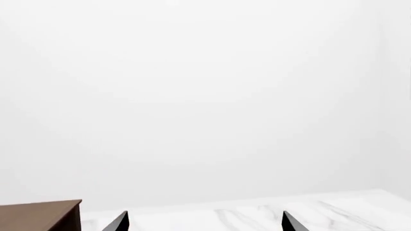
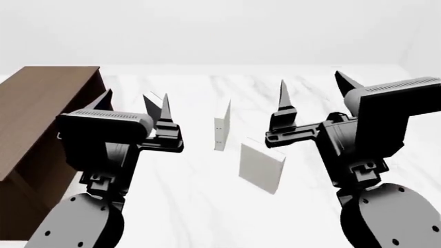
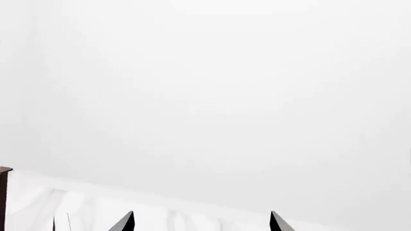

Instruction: Pick up the book on the right and place it under the cabinet shelf.

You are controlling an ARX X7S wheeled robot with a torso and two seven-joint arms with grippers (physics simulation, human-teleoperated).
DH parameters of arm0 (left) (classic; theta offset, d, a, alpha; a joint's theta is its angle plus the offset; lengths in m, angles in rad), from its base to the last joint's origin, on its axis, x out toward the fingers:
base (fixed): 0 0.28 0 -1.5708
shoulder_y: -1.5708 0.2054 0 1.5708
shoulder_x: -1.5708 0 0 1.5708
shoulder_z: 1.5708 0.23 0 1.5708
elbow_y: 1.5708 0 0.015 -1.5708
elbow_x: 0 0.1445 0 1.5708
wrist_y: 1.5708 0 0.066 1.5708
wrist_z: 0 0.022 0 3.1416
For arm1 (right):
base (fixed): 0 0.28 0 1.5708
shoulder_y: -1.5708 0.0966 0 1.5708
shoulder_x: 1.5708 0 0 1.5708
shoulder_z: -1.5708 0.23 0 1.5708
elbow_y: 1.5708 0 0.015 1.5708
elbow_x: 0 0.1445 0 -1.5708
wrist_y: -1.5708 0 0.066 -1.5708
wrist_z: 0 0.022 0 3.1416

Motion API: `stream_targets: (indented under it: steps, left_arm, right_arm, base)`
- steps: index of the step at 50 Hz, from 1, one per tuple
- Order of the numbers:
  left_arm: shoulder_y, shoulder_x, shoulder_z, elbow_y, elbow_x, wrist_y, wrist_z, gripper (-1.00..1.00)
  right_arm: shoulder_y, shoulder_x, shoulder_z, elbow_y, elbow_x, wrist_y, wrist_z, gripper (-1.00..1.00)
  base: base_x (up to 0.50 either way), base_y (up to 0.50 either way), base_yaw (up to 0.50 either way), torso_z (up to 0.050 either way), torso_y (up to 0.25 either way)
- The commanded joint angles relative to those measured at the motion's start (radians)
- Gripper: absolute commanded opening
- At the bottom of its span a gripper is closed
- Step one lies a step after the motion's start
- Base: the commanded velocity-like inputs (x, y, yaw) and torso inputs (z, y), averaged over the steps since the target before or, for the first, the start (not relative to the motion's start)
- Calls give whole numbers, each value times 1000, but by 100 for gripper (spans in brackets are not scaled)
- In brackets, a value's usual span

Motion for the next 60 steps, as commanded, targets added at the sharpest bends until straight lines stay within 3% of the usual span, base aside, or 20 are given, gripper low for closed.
stream_targets:
  steps: [1,3,8,12,20,35,47,60]
  left_arm:
    - [-2,-7,18,16,5,-13,-18,100]
    - [-4,-8,21,16,9,-14,-24,100]
    - [-11,-12,38,28,19,-26,-36,100]
    - [-14,-10,40,37,14,-30,-40,100]
    - [-16,-12,50,23,11,-22,-40,100]
    - [-6,-26,50,7,2,-7,-40,100]
    - [22,-36,40,-13,-13,38,-28,100]
    - [22,-43,49,-51,-13,69,-22,100]
  right_arm:
    - [339,63,25,-18,102,396,-31,100]
    - [420,102,9,52,176,411,-3,100]
    - [605,196,3,298,591,410,177,100]
    - [727,248,-104,464,647,407,106,100]
    - [921,339,-471,728,608,347,-192,100]
    - [1104,260,-820,1191,488,273,-498,100]
    - [1127,217,-995,1307,432,259,-590,100]
    - [1099,172,-1073,1416,385,145,-657,100]
  base:
    - [0,0,0,0,0]
    - [0,0,0,0,0]
    - [0,0,0,0,0]
    - [0,0,0,0,0]
    - [0,0,0,0,0]
    - [0,0,0,0,0]
    - [0,0,0,0,0]
    - [0,0,0,0,0]
